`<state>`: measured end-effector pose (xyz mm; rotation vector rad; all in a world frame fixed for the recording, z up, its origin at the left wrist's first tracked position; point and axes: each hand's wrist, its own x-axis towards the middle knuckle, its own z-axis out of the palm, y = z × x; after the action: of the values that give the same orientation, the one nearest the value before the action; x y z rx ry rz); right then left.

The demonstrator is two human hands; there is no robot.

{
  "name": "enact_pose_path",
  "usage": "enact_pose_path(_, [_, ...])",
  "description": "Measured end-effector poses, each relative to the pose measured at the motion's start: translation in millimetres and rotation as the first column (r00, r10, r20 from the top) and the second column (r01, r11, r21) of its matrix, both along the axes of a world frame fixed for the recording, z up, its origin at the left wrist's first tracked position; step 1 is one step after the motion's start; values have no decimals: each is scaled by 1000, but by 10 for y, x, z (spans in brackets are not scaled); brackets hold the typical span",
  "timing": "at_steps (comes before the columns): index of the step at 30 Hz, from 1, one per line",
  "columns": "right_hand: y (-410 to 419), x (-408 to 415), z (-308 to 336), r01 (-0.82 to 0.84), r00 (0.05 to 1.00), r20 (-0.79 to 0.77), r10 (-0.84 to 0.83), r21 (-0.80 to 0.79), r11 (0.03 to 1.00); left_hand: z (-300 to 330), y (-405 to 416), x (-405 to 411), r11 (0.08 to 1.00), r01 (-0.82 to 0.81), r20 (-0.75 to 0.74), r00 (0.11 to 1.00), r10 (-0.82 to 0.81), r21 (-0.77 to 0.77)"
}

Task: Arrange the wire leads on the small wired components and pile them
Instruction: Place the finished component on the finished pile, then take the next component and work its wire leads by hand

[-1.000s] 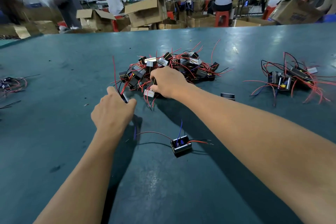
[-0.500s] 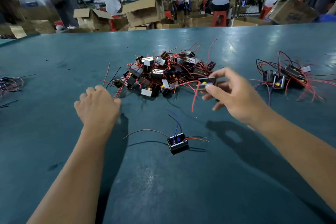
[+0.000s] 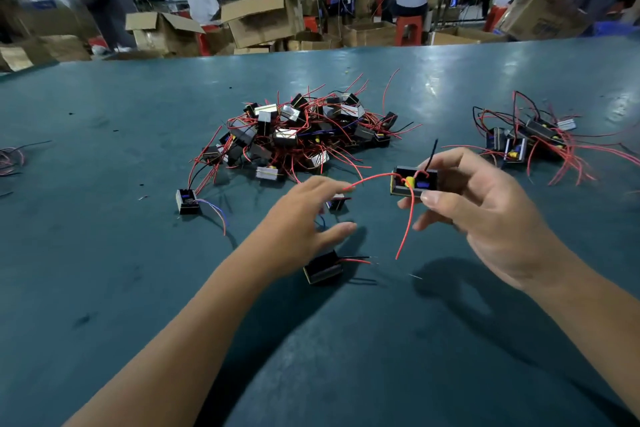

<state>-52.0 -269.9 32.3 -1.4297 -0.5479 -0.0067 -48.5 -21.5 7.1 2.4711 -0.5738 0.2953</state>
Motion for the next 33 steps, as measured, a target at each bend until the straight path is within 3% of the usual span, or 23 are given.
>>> enact_pose_path(5, [-48,41,29,-12,999,-44,14,48,999,-43,-5,41,991,-104,21,994,106,-80])
enact_pose_path(8, [-145,110,68,95,993,-81,-91,56,994,-15,109,80,968,-204,20,978,209,-146])
enact_pose_path(11, [-237,175,69,192,971,-143,-190,-4,981,17,263,124,919,-322,26,941,337,-226])
enact_pose_path(15, [-237,192,14,198,953,-205,-223,-138,970,25,409,180,826,-485,-109,874,474,-287])
enact_pose_path(18, [-216,176,-4,165,950,-234,-205,-179,970,65,452,180,793,-562,-107,826,554,-234])
enact_pose_path(21, [-229,164,33,137,952,-254,-171,-144,980,104,425,117,808,-586,-41,811,584,-68])
enact_pose_path(23, [-239,149,66,95,955,-268,-127,-128,987,155,338,55,838,-545,85,834,544,-23])
enact_pose_path(26, [-229,106,111,3,960,-276,-53,-179,984,259,118,-53,929,-361,259,893,368,-76])
enact_pose_path(30, [-222,59,154,-128,961,-272,49,-281,951,273,-165,-230,974,26,135,991,5,-223])
enact_pose_path(33, [-208,24,161,-182,975,-200,92,-494,850,220,-330,-328,947,203,43,979,-199,-250])
